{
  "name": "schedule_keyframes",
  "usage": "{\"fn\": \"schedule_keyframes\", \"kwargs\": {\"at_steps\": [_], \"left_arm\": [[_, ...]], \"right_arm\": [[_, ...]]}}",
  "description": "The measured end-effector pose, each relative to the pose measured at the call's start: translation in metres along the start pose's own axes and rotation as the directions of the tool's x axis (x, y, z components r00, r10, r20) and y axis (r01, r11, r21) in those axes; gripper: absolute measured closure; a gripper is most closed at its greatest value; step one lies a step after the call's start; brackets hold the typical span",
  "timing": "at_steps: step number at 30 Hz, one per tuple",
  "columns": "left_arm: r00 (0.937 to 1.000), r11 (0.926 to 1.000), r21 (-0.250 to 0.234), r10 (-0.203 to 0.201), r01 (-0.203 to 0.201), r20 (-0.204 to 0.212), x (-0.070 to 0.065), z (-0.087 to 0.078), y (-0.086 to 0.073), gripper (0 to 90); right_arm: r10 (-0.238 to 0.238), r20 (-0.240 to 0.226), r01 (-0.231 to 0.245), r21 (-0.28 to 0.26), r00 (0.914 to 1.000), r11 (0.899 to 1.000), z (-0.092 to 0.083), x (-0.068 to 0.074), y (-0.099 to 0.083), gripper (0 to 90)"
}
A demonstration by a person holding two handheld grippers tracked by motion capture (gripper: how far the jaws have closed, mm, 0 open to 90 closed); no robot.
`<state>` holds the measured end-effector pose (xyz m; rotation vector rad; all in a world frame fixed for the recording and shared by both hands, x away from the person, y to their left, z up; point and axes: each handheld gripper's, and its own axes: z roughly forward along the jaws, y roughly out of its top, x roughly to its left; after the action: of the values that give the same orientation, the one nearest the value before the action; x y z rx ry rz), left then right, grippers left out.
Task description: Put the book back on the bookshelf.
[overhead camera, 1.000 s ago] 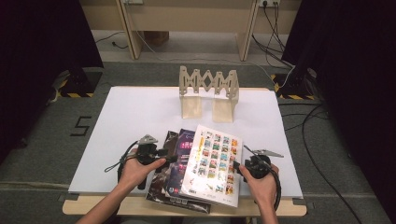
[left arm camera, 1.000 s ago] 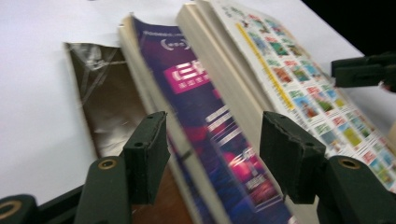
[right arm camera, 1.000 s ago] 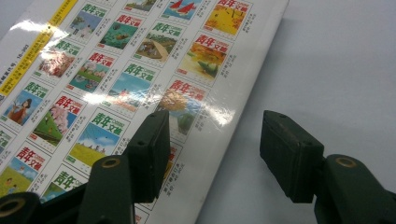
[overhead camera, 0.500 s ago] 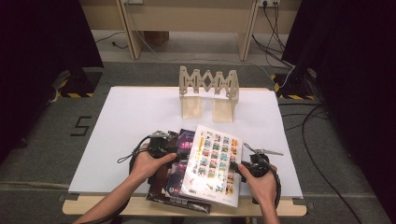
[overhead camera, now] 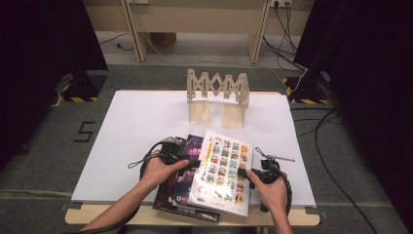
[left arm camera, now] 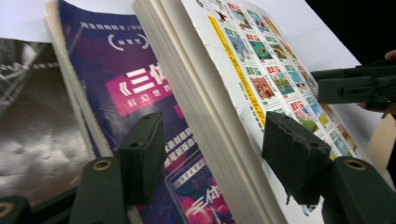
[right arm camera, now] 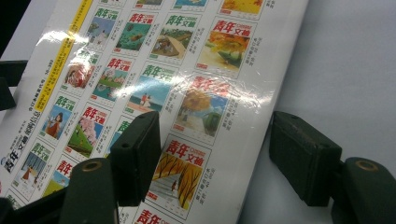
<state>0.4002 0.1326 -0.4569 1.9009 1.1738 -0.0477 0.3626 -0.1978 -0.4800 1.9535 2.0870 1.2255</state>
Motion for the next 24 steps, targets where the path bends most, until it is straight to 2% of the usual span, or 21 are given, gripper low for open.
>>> {"fn": "schedule_keyframes", "kwargs": {"at_steps": [7, 10, 12, 16, 18, 19, 21, 22, 24], "left_arm": [[0.9994, 0.9994, 0.011, -0.033, 0.033, 0.008, 0.001, 0.005, 0.000, 38.5], [0.9993, 0.9992, 0.017, -0.036, 0.036, 0.007, 0.002, 0.006, 0.000, 38.7], [0.9988, 0.9985, 0.029, -0.046, 0.047, -0.016, 0.003, 0.005, -0.001, 39.3], [0.9977, 0.9975, 0.025, -0.066, 0.067, -0.017, 0.002, 0.002, -0.001, 40.1], [0.9969, 0.9966, 0.039, -0.071, 0.073, -0.034, 0.003, 0.002, -0.001, 40.4], [0.9956, 0.9969, 0.036, -0.067, 0.070, -0.064, 0.006, 0.000, -0.002, 43.2], [0.9948, 0.9966, 0.031, -0.074, 0.077, -0.070, 0.008, -0.002, -0.002, 46.0], [0.9920, 0.9946, 0.013, -0.102, 0.103, -0.074, 0.009, -0.006, -0.003, 51.1], [0.9909, 0.9940, 0.001, -0.109, 0.109, -0.079, 0.009, -0.008, -0.003, 53.3]], "right_arm": [[0.021, 0.001, -0.021, -0.002, 0.9998, 1.000, 0.002, 0.004, 0.000, 35.6], [0.031, -0.003, -0.031, -0.005, 0.9995, 1.000, 0.003, 0.008, 0.000, 35.9], [0.009, 0.010, -0.009, -0.001, 0.9999, 1.000, 0.004, 0.015, 0.001, 36.0], [-0.005, 0.012, 0.005, 0.005, 0.9999, 1.000, 0.007, 0.023, 0.002, 36.8], [-0.016, 0.010, 0.016, 0.010, 0.9998, 1.000, 0.008, 0.027, 0.002, 38.2], [-0.027, 0.009, 0.027, 0.015, 0.9996, 1.000, 0.010, 0.033, 0.001, 38.5], [-0.028, 0.010, 0.028, 0.017, 0.9996, 0.999, 0.010, 0.035, 0.001, 38.5], [-0.032, 0.012, 0.032, 0.016, 0.9994, 0.999, 0.011, 0.038, 0.000, 38.6], [-0.034, 0.010, 0.033, 0.015, 0.9994, 0.999, 0.011, 0.039, 0.000, 38.6]]}}
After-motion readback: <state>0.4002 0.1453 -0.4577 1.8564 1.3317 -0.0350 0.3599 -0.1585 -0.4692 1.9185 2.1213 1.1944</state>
